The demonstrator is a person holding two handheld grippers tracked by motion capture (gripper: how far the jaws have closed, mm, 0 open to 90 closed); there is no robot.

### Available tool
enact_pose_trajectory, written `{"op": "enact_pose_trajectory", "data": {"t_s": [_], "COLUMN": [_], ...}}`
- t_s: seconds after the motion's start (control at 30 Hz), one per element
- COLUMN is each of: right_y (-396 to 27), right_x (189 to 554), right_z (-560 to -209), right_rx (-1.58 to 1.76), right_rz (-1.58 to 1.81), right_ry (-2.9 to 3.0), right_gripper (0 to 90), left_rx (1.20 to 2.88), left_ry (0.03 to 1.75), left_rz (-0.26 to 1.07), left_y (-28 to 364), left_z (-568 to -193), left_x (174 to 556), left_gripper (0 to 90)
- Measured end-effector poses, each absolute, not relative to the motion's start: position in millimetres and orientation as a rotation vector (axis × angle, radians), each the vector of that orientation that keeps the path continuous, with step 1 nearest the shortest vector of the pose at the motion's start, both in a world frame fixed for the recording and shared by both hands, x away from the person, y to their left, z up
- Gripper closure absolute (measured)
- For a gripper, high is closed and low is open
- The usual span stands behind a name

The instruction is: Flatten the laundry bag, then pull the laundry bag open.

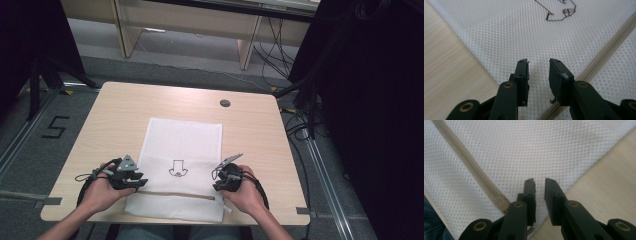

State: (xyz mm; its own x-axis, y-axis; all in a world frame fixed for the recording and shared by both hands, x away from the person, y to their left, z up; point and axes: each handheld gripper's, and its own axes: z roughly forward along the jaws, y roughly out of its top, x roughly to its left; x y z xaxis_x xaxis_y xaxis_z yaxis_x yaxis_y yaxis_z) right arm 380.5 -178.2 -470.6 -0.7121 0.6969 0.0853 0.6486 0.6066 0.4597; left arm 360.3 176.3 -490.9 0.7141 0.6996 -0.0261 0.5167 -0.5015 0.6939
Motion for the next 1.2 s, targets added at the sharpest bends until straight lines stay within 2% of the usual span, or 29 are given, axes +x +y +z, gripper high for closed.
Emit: {"op": "enact_pose_trajectory", "data": {"t_s": [0.2,0.53,0.73,1.2], "right_y": [-191.1,-194.6,-191.0,-175.8], "right_x": [383.6,383.1,378.8,358.3], "right_z": [-467.1,-463.6,-459.9,-459.8], "right_rx": [1.225,1.260,1.216,1.272], "right_rz": [0.769,0.796,0.774,0.683], "right_ry": [2.641,2.600,2.645,2.786], "right_gripper": [75.4,76.9,90.0,90.0], "left_rx": [2.207,2.169,2.139,2.158], "left_ry": [0.879,0.827,0.804,0.691], "left_rz": [0.361,0.366,0.357,0.306], "left_y": [175.8,162.5,148.2,116.4], "left_z": [-490.1,-488.1,-485.5,-481.0], "left_x": [360.4,358.6,359.1,353.4], "left_gripper": [60.1,52.3,55.2,62.0]}}
